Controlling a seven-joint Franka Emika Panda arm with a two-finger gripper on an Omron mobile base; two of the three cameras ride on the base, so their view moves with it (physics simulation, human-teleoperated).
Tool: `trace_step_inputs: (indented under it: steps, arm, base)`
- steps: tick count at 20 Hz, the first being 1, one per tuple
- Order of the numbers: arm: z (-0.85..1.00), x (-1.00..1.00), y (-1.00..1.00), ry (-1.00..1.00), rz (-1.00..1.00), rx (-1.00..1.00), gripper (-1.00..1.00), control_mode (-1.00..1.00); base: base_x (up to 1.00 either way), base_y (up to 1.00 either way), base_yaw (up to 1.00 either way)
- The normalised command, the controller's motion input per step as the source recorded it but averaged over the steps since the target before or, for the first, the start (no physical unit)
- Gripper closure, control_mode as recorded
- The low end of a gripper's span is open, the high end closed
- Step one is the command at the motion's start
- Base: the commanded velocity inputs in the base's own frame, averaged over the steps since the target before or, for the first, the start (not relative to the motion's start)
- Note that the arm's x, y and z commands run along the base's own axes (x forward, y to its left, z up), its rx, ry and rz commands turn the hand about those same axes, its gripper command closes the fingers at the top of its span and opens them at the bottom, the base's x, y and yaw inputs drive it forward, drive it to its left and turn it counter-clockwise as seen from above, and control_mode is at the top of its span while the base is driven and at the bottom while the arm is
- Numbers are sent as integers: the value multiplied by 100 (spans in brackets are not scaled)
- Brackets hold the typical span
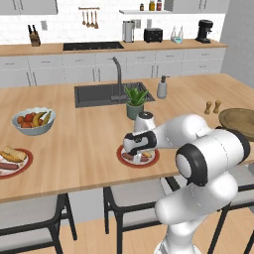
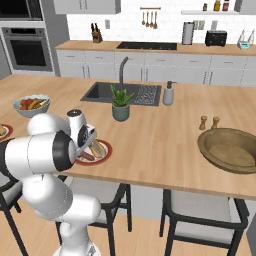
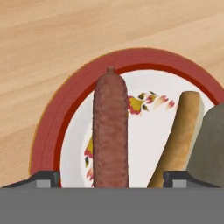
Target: Place one bun and one sausage from the bowl on each plate.
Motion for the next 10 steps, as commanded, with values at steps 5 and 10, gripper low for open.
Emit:
trace_step_inputs:
  steps: [5,10]
  arm:
    - [0,-1,-4,1,0,1,-100,-100]
    - [87,-30,4,-9,0,0,-100,-100]
  base:
    - [0,0,0]
    - [0,0,0]
